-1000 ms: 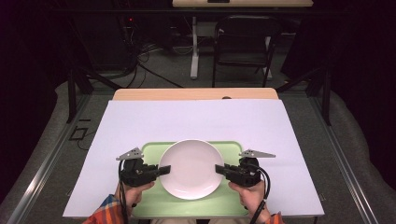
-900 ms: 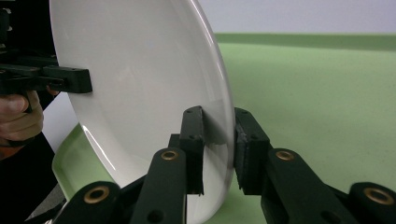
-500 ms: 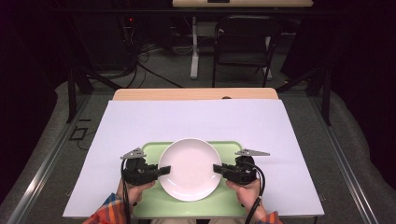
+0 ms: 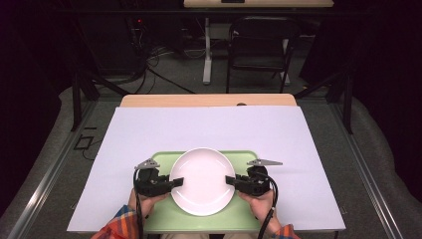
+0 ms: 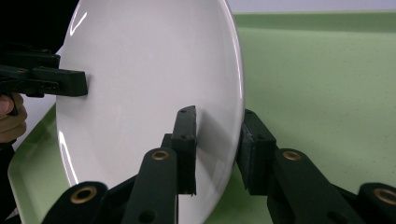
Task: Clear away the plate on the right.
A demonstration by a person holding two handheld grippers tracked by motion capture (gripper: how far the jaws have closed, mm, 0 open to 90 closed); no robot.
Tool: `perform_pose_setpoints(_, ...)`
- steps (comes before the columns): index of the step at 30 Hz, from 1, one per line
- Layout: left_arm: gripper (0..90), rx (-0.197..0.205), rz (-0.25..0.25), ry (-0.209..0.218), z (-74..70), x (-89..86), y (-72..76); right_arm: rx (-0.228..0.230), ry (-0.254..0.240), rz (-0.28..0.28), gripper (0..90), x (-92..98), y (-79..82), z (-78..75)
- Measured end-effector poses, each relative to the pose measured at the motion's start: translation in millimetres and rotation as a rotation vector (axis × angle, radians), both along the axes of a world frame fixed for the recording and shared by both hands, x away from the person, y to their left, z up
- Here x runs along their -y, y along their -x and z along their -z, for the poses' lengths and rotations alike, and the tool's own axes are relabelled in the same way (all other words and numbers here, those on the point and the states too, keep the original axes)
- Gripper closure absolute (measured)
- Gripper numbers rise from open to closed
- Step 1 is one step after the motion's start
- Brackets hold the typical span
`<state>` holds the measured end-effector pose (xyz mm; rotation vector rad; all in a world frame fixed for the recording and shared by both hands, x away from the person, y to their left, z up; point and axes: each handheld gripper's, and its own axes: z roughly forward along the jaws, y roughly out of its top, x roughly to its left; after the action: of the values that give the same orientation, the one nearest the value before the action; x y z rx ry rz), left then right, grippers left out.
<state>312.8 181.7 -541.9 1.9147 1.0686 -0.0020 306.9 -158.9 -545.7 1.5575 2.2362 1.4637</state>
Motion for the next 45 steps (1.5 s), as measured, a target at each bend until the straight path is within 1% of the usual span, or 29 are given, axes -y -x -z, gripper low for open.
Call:
perform_pose_setpoints(2, 62.7, -0.001, -0.001, -0.011, 0.8, 0.8, -0.7, -0.004, 0.007, -0.001, 70.1, 0.1, -0.7, 1.2)
perform_pose_setpoints(5, 61.0, -0.004, -0.008, -0.016, 2.1, 2.2, -1.1, -0.002, 0.013, -0.004, 69.3, -0.1, -1.6, 3.0)
perform_pose_setpoints(8, 59.1, -0.011, -0.019, -0.040, 4.9, 4.1, -2.7, -0.001, 0.027, -0.008, 68.2, -1.2, -2.2, 4.2)
perform_pose_setpoints(12, 57.1, -0.017, -0.027, -0.060, 6.8, 5.7, -3.4, 0.000, 0.044, -0.010, 66.8, -2.7, -2.8, 6.1)
perform_pose_setpoints(14, 56.3, -0.012, -0.031, -0.071, 7.2, 6.9, -3.3, -0.003, 0.048, -0.009, 66.2, -3.2, -3.1, 6.9)
perform_pose_setpoints(15, 55.9, -0.008, -0.033, -0.076, 7.4, 7.3, -3.0, 0.004, 0.052, -0.009, 66.0, -3.5, -3.3, 7.5)
perform_pose_setpoints(22, 52.8, -0.003, -0.044, -0.117, 8.4, 10.8, -3.5, 0.002, 0.071, -0.008, 63.9, -5.2, -3.8, 8.6)
perform_pose_setpoints(24, 52.5, 0.003, -0.053, -0.152, 9.2, 12.1, -3.5, -0.004, 0.077, -0.009, 63.3, -5.1, -3.8, 9.2)
perform_pose_setpoints(25, 52.5, 0.002, -0.051, -0.163, 10.3, 12.1, -3.9, -0.004, 0.078, -0.008, 62.6, -5.6, -3.9, 9.7)
perform_pose_setpoints(27, 52.3, -0.014, -0.052, -0.158, 12.4, 11.6, -4.8, -0.009, 0.087, -0.010, 61.9, -5.8, -4.0, 10.5)
perform_pose_setpoints(29, 52.6, -0.008, -0.056, -0.168, 12.6, 12.3, -4.8, -0.009, 0.095, -0.012, 61.0, -6.0, -4.6, 11.6)
perform_pose_setpoints(31, 52.9, 0.005, -0.060, -0.188, 12.3, 13.6, -4.2, -0.007, 0.103, -0.015, 59.9, -5.9, -5.2, 12.8)
perform_pose_setpoints(33, 53.5, 0.005, -0.060, -0.192, 12.1, 13.8, -4.1, -0.014, 0.108, -0.013, 59.1, -5.9, -5.6, 13.9)
perform_pose_setpoints(34, 54.0, 0.007, -0.058, -0.204, 11.7, 13.7, -4.1, -0.019, 0.116, -0.017, 58.7, -5.8, -5.8, 13.9)
perform_pose_setpoints(35, 54.5, 0.012, -0.061, -0.204, 12.1, 14.2, -3.9, -0.020, 0.119, -0.016, 58.1, -6.2, -5.7, 13.5)
perform_pose_setpoints(39, 54.8, 0.017, -0.057, -0.213, 11.8, 14.7, -3.6, 0.004, 0.155, -0.023, 54.9, -8.3, -4.8, 12.5)
perform_pose_setpoints(42, 54.9, 0.018, -0.055, -0.212, 11.9, 14.6, -3.7, 0.028, 0.200, -0.037, 52.3, -10.7, -4.0, 11.4)
perform_pose_setpoints(45, 54.9, 0.020, -0.053, -0.215, 11.9, 14.6, -3.7, 0.030, 0.222, -0.044, 50.4, -11.7, -3.2, 10.5)
